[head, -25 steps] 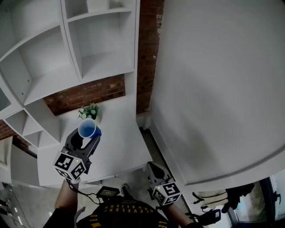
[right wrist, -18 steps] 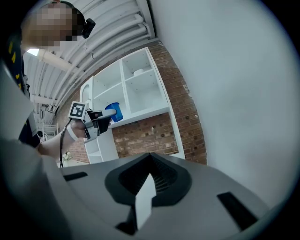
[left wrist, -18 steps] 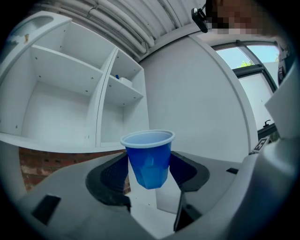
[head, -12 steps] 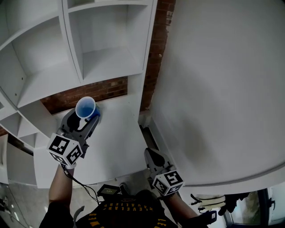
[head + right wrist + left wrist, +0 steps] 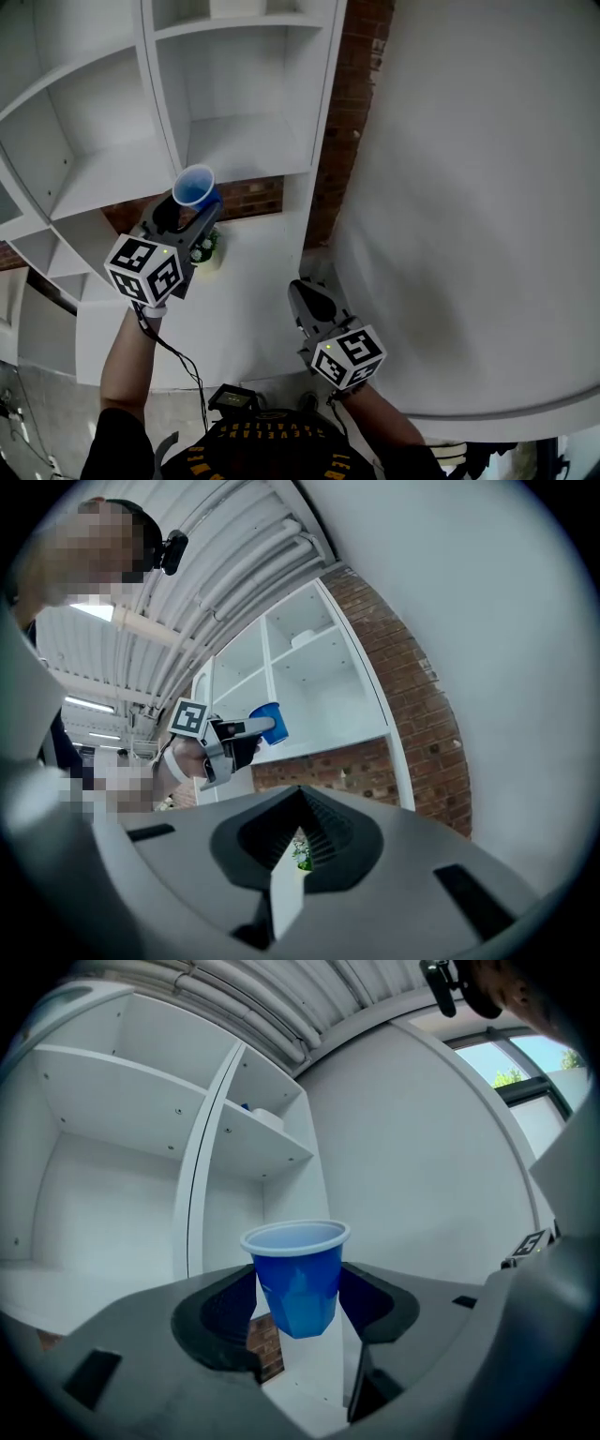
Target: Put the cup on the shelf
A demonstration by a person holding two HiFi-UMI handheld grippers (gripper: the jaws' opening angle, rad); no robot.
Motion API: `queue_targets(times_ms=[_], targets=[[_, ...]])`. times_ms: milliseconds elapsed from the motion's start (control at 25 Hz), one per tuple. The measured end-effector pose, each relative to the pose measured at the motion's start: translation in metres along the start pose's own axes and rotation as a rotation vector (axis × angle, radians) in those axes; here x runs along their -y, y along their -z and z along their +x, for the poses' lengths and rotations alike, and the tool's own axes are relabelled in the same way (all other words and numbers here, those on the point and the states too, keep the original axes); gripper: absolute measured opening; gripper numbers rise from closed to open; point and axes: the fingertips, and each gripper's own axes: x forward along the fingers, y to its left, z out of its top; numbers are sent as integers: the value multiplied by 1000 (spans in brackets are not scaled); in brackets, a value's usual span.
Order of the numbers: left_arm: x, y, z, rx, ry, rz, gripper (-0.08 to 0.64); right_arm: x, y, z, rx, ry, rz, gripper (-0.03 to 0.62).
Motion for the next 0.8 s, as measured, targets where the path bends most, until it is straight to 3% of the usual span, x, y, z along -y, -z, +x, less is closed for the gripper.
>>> queue_targets(times_ms=[240,800], targets=[[-14,-14,37,-38,-126,9,278,8,-14,5,14,-81,9,-8],[-53,14,96,-229,-424,1,278,46,4,-10,-15,-166,93,-8]])
